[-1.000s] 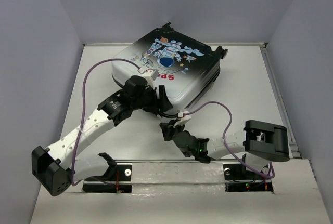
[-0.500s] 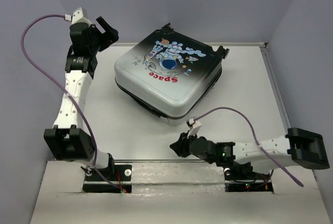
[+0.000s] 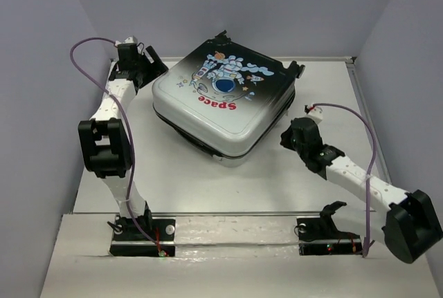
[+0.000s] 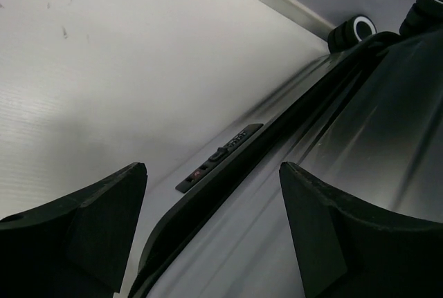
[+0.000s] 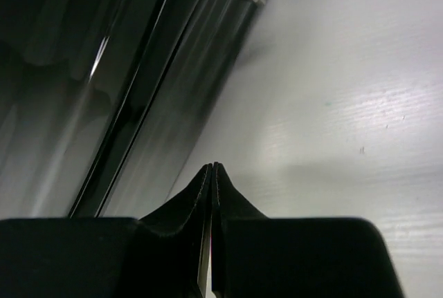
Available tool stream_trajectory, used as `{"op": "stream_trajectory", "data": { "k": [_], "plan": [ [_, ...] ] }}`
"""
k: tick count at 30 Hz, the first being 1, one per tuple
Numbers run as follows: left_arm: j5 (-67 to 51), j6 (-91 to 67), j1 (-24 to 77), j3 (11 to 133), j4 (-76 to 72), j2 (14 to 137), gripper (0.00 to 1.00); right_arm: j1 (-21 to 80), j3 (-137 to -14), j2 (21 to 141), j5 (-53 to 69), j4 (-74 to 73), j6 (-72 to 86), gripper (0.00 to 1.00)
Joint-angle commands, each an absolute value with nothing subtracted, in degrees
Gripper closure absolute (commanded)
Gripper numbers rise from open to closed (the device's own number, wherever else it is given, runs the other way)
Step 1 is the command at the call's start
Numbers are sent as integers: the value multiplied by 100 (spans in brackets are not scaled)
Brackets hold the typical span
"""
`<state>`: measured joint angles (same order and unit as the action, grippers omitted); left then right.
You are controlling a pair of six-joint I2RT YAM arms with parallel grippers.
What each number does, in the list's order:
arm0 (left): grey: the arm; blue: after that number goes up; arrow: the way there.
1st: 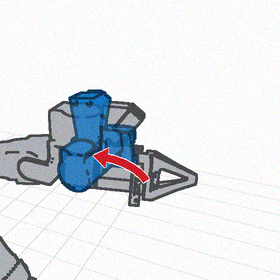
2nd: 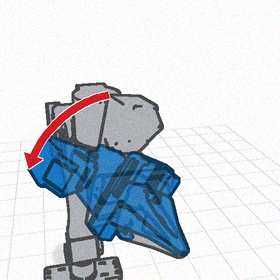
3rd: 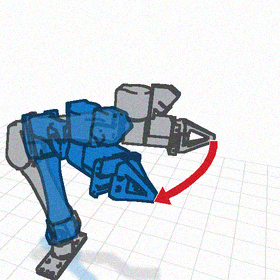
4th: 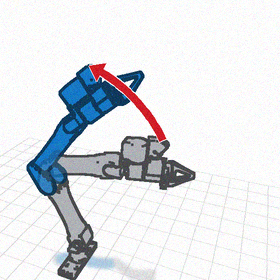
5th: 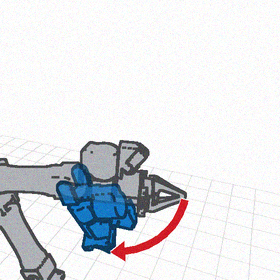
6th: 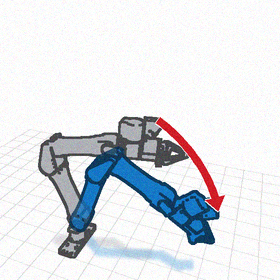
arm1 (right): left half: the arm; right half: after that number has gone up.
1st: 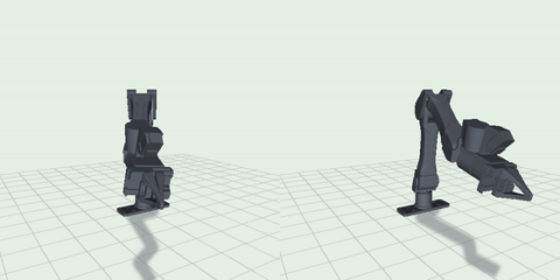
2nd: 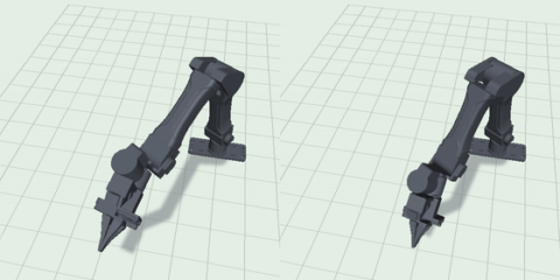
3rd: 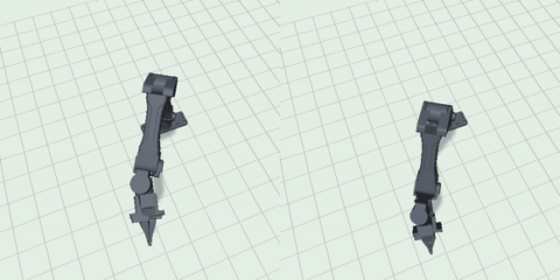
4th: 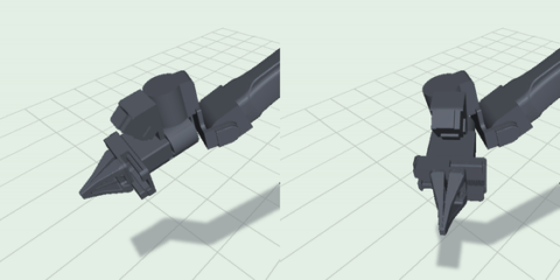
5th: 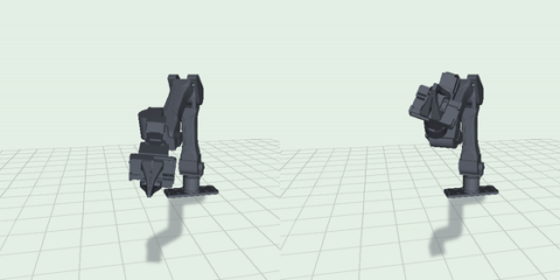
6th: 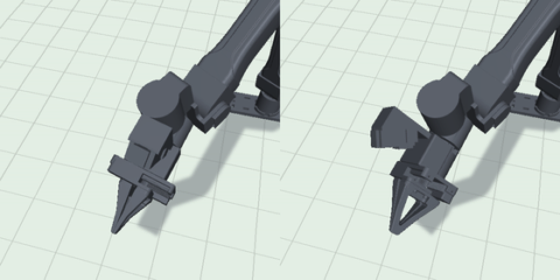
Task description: Pack the luggage
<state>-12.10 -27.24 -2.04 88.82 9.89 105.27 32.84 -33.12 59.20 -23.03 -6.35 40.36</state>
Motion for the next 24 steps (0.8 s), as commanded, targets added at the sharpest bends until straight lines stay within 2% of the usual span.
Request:
{"op": "stream_trajectory", "data": {
  "k": [1, 7, 10, 17, 20, 23, 24],
  "plan": [
    [-1397, -2646, 342, 8895, 668, 10555, 12, 2716, -3928, 6722, -1355, -123, 3446, 93],
    [-1538, -2891, 650, 7754, 185, 10293, 12, 2540, -4745, 7987, -423, 843, 3059, 93],
    [-1433, -3084, 861, 6770, -236, 9600, 12, 2540, -5175, 8410, 121, 1265, 2971, 93],
    [-1328, -3673, 1151, 4485, -1300, 7694, 12, 2435, -6345, 9192, 1447, 1178, 2584, 93],
    [-1170, -3762, 1441, 3763, -1354, 6919, 12, 2373, -7038, 9525, 1994, 793, 2453, 89],
    [-1029, -3937, 1678, 3297, -1354, 6093, 12, 2320, -7750, 9852, 2189, 19, 2207, 79],
    [-941, -3990, 1731, 3200, -1319, 5926, 12, 2320, -8135, 9983, 2119, -278, 2145, 72]
  ]
}}
